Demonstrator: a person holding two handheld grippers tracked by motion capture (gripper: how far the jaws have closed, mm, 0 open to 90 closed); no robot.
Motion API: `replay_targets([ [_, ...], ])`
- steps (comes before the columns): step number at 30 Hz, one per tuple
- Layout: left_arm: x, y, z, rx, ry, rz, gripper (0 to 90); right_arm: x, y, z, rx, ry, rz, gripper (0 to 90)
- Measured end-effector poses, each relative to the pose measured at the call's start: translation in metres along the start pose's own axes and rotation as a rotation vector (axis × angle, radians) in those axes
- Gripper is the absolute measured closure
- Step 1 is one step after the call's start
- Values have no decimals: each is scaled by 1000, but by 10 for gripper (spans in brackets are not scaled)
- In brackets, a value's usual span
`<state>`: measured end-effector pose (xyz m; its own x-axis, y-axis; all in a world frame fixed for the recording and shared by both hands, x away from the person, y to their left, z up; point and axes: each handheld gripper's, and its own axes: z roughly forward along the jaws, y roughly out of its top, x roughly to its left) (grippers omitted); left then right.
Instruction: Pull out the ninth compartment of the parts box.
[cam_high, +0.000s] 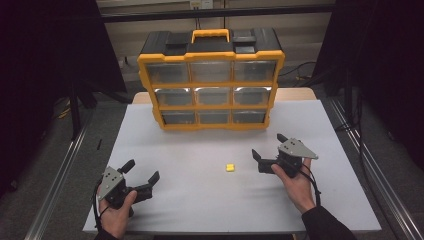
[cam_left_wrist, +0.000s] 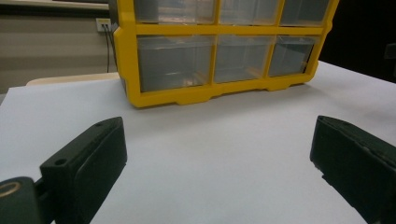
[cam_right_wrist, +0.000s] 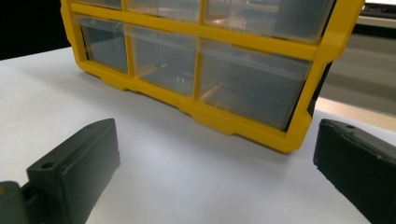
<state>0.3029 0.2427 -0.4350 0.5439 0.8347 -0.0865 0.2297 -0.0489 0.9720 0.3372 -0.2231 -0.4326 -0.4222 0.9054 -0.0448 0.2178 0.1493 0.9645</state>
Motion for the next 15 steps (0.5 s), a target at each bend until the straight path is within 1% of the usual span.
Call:
replay_targets([
  [1,0,0,0,0,3,-5,38,0,1,1,-4,0,1,0],
  [5,1,0,0,4,1,-2,38,1,6,6,-17,-1,-4,1],
  [6,1,0,0,6,-2,-4,38,1,6,8,-20,8,-9,4],
  [9,1,0,0,7,-1,-4,37,3,5,11,-18,8,-1,7],
  [10,1,0,0,5,2,-3,37,6,4,13,-20,-21,-41,6],
  [11,1,0,0,5,2,-2,37,7,5,13,-24,-40,-65,12],
  [12,1,0,0,5,3,-2,37,7,5,14,-24,-41,-65,17],
  [14,0,0,0,8,6,4,37,5,6,16,-15,-41,-25,6],
  [15,0,0,0,8,6,4,37,5,6,16,-15,-41,-25,6],
])
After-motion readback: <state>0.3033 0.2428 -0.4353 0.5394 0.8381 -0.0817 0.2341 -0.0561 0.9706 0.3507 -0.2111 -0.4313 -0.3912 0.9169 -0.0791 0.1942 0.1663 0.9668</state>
